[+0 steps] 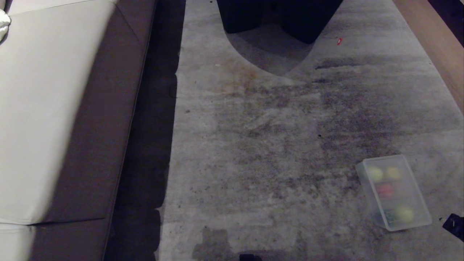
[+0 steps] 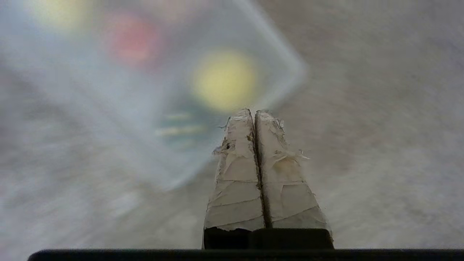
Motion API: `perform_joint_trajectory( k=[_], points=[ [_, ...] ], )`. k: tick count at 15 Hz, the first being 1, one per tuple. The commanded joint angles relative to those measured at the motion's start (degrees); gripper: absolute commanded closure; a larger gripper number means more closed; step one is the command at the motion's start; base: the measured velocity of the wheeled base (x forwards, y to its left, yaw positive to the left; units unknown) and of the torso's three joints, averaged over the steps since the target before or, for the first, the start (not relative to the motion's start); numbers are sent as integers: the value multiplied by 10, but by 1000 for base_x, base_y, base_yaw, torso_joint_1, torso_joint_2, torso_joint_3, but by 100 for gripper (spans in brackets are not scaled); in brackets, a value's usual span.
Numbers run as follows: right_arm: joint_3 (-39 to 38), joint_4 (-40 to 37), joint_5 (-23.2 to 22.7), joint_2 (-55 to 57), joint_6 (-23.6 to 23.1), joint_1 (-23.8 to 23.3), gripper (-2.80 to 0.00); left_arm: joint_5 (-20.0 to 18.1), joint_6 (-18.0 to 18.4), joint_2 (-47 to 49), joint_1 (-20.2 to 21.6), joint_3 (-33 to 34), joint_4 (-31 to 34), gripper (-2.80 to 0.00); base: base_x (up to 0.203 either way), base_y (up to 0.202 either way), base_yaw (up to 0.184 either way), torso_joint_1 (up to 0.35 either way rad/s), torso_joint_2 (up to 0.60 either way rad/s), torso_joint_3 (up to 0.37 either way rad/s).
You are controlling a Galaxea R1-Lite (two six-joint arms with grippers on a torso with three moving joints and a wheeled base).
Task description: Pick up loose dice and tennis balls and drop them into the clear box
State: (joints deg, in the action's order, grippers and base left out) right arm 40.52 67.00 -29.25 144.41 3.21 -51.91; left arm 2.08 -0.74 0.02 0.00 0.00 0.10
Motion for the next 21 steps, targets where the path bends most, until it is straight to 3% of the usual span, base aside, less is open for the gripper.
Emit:
perform_joint_trajectory(
  k=[1, 7, 9, 12, 21],
  points=[
    [-46, -52, -16, -168, 0, 31, 0, 0, 0, 1, 0, 1, 0, 0, 0, 0, 0, 0, 0, 0],
    [-218, -178, -20, -448, 0, 197, 0, 0, 0, 1, 0, 1, 0, 0, 0, 0, 0, 0, 0, 0],
    [-275, -189, 12, -527, 0, 277, 0, 0, 0, 1, 0, 1, 0, 0, 0, 0, 0, 0, 0, 0],
    [-322, -233, 53, -666, 1, 354, 0, 0, 0, 1, 0, 1, 0, 0, 0, 0, 0, 0, 0, 0],
    [-405, -519, 155, -1141, -1, 466, 0, 0, 0, 1, 0, 1, 0, 0, 0, 0, 0, 0, 0, 0]
  ],
)
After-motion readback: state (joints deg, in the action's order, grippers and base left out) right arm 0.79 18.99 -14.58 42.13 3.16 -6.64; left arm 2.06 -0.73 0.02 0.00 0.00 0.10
